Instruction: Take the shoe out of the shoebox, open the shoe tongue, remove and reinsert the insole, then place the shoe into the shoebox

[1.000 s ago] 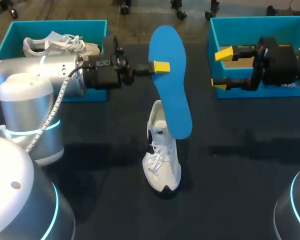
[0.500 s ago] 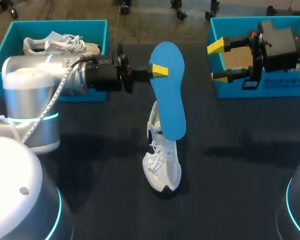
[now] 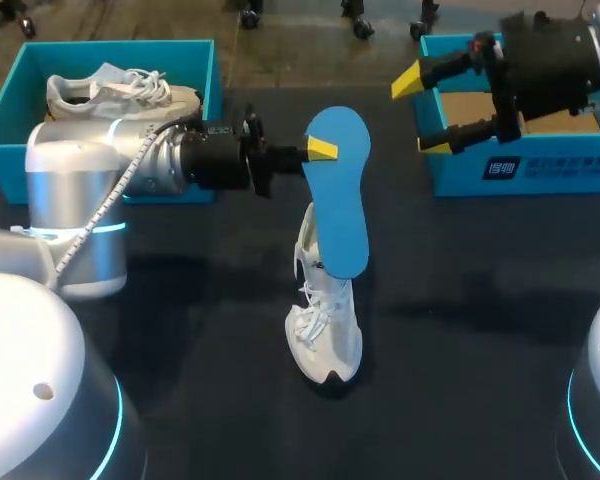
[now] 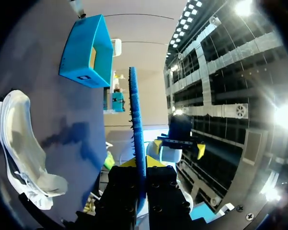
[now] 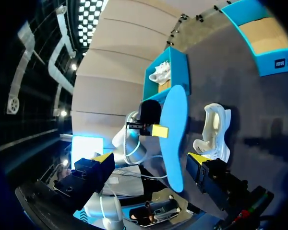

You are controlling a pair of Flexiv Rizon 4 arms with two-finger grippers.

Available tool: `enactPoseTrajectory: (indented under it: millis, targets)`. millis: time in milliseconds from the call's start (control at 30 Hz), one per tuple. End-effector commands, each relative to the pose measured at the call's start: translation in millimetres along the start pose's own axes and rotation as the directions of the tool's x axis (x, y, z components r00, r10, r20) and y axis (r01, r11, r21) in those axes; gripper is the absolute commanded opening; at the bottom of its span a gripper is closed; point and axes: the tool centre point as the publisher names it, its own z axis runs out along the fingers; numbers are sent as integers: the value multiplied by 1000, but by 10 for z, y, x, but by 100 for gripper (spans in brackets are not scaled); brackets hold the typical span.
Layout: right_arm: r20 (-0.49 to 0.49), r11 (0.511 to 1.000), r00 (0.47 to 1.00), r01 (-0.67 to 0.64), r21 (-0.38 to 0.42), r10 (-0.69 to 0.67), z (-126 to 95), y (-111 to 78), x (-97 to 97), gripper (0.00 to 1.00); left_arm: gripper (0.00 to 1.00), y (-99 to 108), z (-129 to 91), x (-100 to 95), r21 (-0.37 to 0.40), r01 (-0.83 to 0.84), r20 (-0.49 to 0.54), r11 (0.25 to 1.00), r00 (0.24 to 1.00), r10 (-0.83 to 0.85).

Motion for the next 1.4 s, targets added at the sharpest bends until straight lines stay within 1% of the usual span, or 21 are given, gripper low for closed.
enactPoseTrajectory:
  millis: [33, 133, 167, 200, 267, 400, 533, 700, 800, 967, 1000, 1033, 1400]
  targets:
    - [195, 1000, 981, -20, 5, 18, 2, -20, 172, 100, 0, -82, 6, -99, -24, -6, -13, 1000, 1000, 5]
    - [253, 999, 967, -43, 8, 40, 25, -33, 245, 100, 0, -118, 15, -119, -15, 16, -22, 1000, 1000, -16]
    - [259, 999, 965, -46, 9, 43, 28, -33, 251, 100, 0, -123, 16, -121, -14, 16, -22, 1000, 1000, -17]
    - [290, 998, 956, -60, 14, 53, 52, -33, 304, 100, 0, -155, 17, -146, -9, 18, -22, 1000, 1000, -18]
    - [308, 997, 949, -73, 8, 67, 62, -34, 326, 100, 0, -174, 17, -163, -4, 28, -19, 1000, 999, -28]
    - [394, 995, 915, -99, 8, 88, 119, -49, 427, 100, 0, -253, 20, -218, 12, 61, -20, 998, 998, -60]
    - [441, 994, 892, -112, 15, 94, 167, -50, 477, 100, 0, -251, 22, -217, 15, 56, -9, 998, 998, -56]
    - [549, 991, 830, -130, 11, 102, 241, -38, 614, 100, 0, -251, 22, -217, 15, 56, -9, 998, 998, -56]
    - [615, 989, 781, -148, 18, 106, 267, -16, 662, 100, 0, -251, 22, -217, 15, 56, -9, 998, 998, -56]
    - [672, 988, 734, -154, 18, 102, 276, 22, 680, 100, 0, -251, 22, -217, 15, 56, -9, 998, 998, -56]
    - [681, 979, 714, -202, -18, 161, 256, 43, 653, 100, 0, -251, 22, -217, 15, 56, -9, 998, 998, -56]
    - [635, 955, 721, -277, -104, 278, 207, 64, 607, 100, 0, -251, 22, -217, 15, 56, -9, 998, 998, -56]
    - [635, 955, 721, -277, -104, 278, 207, 64, 607, 100, 0, -251, 22, -217, 15, 56, -9, 998, 998, -56]
